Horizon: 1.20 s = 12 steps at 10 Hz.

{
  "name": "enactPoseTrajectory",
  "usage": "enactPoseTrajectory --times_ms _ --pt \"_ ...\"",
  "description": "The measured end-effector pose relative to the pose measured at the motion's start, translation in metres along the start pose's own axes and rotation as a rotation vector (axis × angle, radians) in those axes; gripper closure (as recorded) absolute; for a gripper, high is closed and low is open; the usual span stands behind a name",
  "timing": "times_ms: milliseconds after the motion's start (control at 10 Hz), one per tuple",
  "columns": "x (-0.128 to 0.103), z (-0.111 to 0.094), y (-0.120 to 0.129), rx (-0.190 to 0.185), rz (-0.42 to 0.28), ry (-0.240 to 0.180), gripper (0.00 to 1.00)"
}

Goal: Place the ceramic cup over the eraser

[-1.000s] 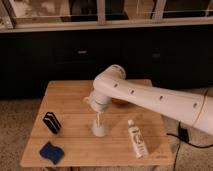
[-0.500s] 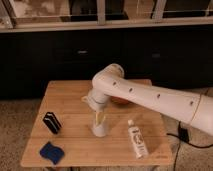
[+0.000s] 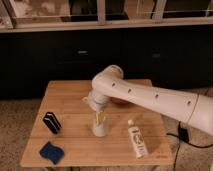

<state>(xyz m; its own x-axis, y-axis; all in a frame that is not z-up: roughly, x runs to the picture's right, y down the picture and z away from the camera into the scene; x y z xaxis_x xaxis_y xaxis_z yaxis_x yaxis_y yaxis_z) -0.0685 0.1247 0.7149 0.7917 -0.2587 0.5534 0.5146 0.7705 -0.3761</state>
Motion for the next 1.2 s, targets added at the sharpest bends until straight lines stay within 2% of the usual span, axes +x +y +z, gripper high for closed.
enactPoseTrajectory --times_ms 600,1200 --pt "0.007 0.018 0.001 -0.014 -0.001 0.008 0.20" --pt "0.012 0.028 0.002 -0.023 0.009 0.014 0.20"
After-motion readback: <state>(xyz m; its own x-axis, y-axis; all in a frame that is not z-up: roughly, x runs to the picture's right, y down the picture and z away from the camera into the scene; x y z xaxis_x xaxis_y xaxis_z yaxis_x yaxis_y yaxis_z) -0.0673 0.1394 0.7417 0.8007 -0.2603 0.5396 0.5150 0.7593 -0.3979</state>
